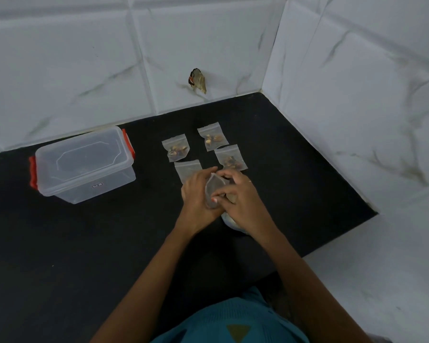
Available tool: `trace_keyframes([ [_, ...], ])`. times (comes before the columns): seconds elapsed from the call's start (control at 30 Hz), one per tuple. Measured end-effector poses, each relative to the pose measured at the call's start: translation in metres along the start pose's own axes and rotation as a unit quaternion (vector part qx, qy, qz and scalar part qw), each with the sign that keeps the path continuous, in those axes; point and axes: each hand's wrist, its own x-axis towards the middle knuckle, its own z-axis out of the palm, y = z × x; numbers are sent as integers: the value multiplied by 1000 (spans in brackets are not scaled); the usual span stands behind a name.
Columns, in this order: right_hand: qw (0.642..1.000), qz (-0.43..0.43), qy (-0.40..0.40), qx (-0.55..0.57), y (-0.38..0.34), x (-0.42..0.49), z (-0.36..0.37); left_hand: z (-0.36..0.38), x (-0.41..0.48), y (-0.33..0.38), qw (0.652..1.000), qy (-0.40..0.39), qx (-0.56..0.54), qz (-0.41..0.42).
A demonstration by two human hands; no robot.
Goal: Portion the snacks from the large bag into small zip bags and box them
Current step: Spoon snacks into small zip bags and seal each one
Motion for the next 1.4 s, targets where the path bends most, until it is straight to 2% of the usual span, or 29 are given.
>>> trace_keyframes([
  [0.1,1000,4,-10,18,0,-1,2,3,0,-1,1000,-5,8,-1],
  [0.27,1000,-23,-21,-2,0,-2,0,7,1,-2,996,28,-75,-48],
  [0.37,1000,-17,-1,19,4,-4,1,9,0,-7,992,31,-107,-60],
  [0.53,991,67,54,105,21,-9,-5,11,-4,-17,987,40,-122,-98],
  [0.6,988,120,63,77,34,-14,-8,11,-7,-21,985,34,-123,-117],
  [0.73,970,239,7,-40,59,-28,-11,11,-14,-26,980,9,-126,-151],
  [0.9,954,292,-4,-67,67,-43,-3,16,-25,-31,978,-11,-114,-173],
  [1.0,947,322,11,-15,71,-43,-2,19,-29,-31,974,-20,-119,-192],
  [1.17,936,323,78,115,73,-39,-11,23,-31,-29,967,-29,-129,-216],
  [1.3,893,340,135,264,74,-27,-13,28,-35,-32,966,-33,-122,-226],
  [1.4,858,351,177,330,72,-15,-6,32,-39,-33,966,-31,-123,-226],
])
